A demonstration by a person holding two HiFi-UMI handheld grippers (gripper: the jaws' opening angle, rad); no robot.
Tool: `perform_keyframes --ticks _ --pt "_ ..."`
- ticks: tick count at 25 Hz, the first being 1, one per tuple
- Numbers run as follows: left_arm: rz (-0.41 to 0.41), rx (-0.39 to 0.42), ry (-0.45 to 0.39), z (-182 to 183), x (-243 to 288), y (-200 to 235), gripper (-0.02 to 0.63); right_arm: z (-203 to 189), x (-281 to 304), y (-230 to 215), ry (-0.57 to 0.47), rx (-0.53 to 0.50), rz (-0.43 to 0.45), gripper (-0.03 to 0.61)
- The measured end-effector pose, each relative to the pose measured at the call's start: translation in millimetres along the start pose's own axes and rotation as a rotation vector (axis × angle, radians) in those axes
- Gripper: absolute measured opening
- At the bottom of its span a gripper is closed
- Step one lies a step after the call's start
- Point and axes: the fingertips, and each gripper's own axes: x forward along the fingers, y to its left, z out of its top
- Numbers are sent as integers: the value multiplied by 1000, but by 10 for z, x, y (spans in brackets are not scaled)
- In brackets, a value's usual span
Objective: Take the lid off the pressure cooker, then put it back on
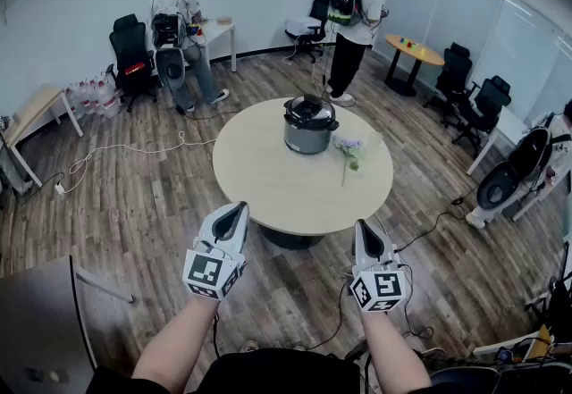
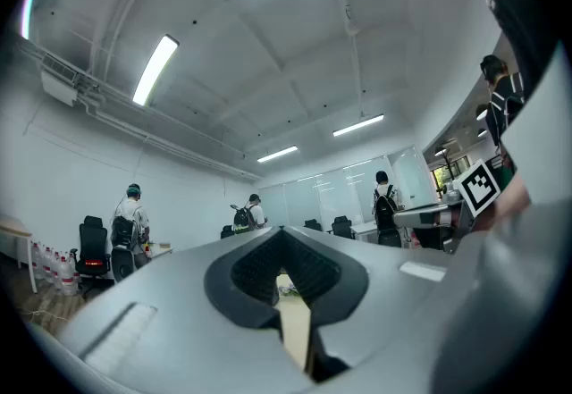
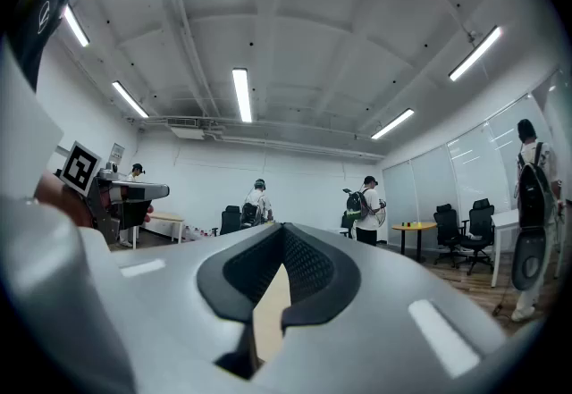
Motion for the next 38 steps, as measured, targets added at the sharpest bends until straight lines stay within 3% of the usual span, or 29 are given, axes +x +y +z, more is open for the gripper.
perform_keyframes --ticks 15,22,23,24,25,33,34,35,36,38 --pt "1 -9 8 -50 -21 -55 0 -45 -25 4 0 25 5 6" --pt "5 -12 15 -79 -43 -80 0 -124 -45 58 15 49 72 9" --pt "6 -11 16 -77 -46 -88 0 -131 -29 87 21 54 99 33" --pt "7 -11 17 -76 -49 -94 0 -140 -10 101 29 64 119 369" --pt "9 -11 18 -74 -52 -99 0 -154 5 104 41 77 131 523" --pt "-6 -24 40 -183 -38 -129 2 -219 -7 70 70 92 134 523" --pt "-31 -28 51 -234 10 -167 21 -211 -4 62 69 91 133 523" --pt "-53 -32 62 -283 64 -210 323 -199 -6 53 67 90 132 523" --pt "-66 -31 70 -322 108 -251 581 -186 -10 42 65 86 131 523" --pt "-72 -6 82 -357 140 -317 588 -176 -17 19 65 80 132 523"
